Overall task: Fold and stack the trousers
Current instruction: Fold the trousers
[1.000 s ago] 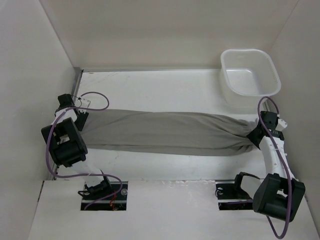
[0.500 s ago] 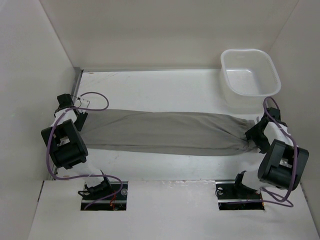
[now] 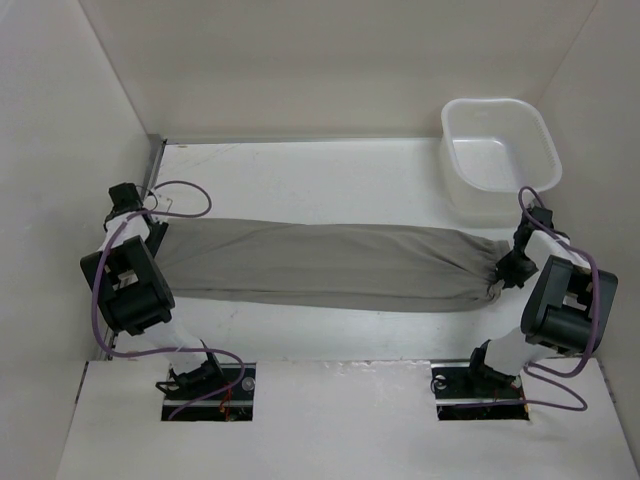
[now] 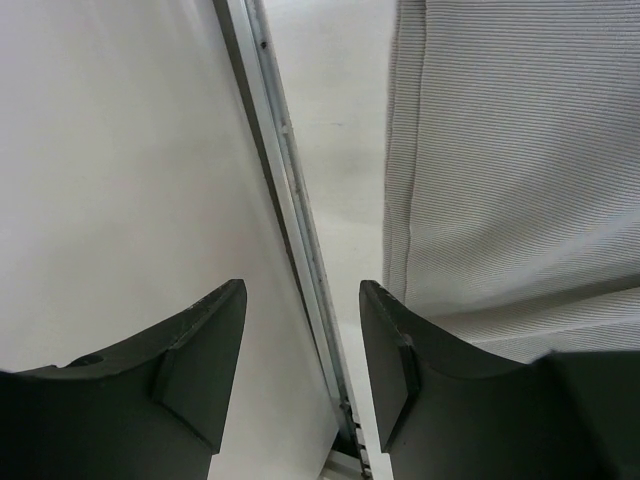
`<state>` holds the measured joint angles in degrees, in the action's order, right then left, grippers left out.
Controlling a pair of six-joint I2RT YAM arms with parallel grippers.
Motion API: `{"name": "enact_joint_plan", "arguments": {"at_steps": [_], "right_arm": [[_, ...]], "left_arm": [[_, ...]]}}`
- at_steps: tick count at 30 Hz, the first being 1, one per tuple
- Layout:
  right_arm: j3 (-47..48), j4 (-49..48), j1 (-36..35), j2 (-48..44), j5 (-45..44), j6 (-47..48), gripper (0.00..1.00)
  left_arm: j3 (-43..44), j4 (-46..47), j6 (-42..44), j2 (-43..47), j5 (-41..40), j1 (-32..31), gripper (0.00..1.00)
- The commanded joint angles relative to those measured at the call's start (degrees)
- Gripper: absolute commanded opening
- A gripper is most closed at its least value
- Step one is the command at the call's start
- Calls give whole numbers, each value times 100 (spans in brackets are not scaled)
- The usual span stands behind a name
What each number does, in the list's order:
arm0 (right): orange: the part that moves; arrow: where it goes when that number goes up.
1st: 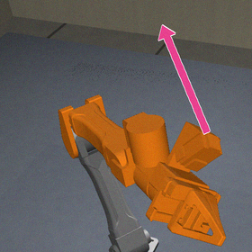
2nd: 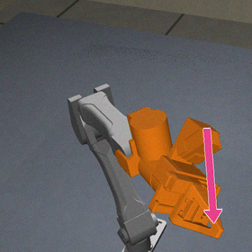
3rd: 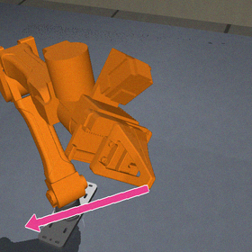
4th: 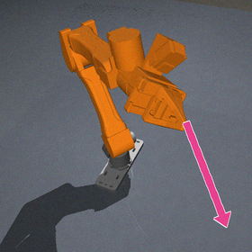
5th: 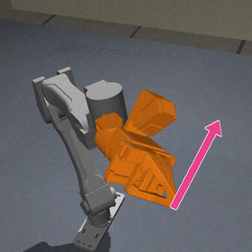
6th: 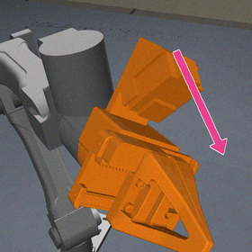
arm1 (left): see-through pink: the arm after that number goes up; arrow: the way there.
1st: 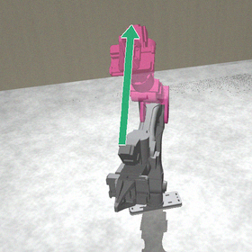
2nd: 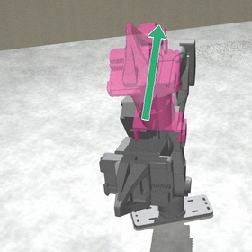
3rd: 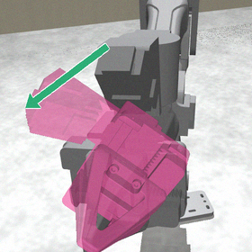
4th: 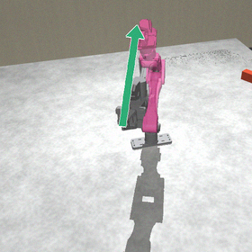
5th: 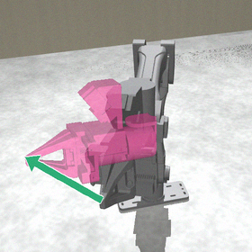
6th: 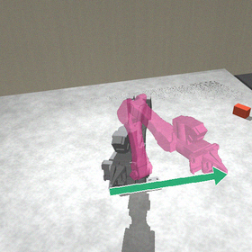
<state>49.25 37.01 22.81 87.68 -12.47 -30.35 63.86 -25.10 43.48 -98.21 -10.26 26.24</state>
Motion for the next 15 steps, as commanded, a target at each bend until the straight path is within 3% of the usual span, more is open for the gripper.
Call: {"name": "enact_joint_plan", "arguments": {"at_steps": [1,9,15], "right_arm": [[137,-63,-35,-31,-1,90,2],[-22,-221,-35,-909,-413,257,0],[277,-54,-974,-1384,-1143,705,0]], "left_arm": [[250,-3,46,4,-90,44,48],[-13,84,55,188,-64,61,48],[-242,172,37,285,33,132,48]]}}
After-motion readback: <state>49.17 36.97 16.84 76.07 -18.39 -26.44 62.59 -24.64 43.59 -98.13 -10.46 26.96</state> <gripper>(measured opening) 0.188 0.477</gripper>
